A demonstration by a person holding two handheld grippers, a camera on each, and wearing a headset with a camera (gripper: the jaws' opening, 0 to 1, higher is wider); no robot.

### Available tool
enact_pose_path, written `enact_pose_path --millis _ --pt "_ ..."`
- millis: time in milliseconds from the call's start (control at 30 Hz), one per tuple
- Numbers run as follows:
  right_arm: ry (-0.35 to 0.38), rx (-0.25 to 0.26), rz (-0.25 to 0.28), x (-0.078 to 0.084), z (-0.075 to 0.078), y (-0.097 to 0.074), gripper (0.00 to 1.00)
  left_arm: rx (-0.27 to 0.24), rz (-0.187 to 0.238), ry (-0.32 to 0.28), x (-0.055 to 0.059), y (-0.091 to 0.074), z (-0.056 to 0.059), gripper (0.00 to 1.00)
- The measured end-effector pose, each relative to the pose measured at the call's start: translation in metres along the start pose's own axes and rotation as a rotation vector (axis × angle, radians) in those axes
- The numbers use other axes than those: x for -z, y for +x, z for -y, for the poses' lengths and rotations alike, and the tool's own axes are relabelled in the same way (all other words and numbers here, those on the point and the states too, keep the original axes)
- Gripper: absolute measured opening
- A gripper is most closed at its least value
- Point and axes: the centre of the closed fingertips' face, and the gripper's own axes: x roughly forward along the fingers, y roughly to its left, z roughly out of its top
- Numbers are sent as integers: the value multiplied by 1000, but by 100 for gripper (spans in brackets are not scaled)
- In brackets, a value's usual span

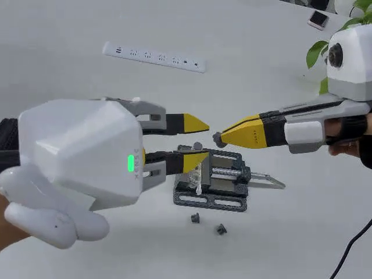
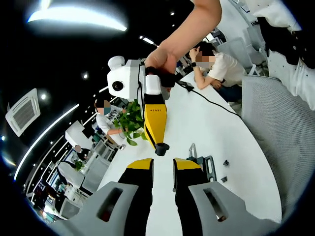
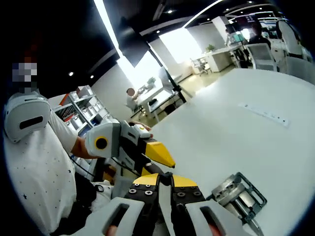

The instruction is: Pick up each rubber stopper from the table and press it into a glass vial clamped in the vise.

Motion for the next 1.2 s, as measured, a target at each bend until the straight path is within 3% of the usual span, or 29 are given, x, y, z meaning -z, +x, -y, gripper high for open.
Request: enact_pose_path --millis 233,633,933,1200 --pt "4 -10 16 -2 -6 -3 3 4 11 54 -12 2 -2 11" --pt "18 -20 24 -3 -11 -3 3 9 11 116 -21 0 -2 6" --pt "25 -24 28 -2 -11 -3 4 2 9 131 -20 -1 -1 6" --pt "-14 -16 37 -3 -13 -3 5 -14 17 97 -20 -2 -2 5"
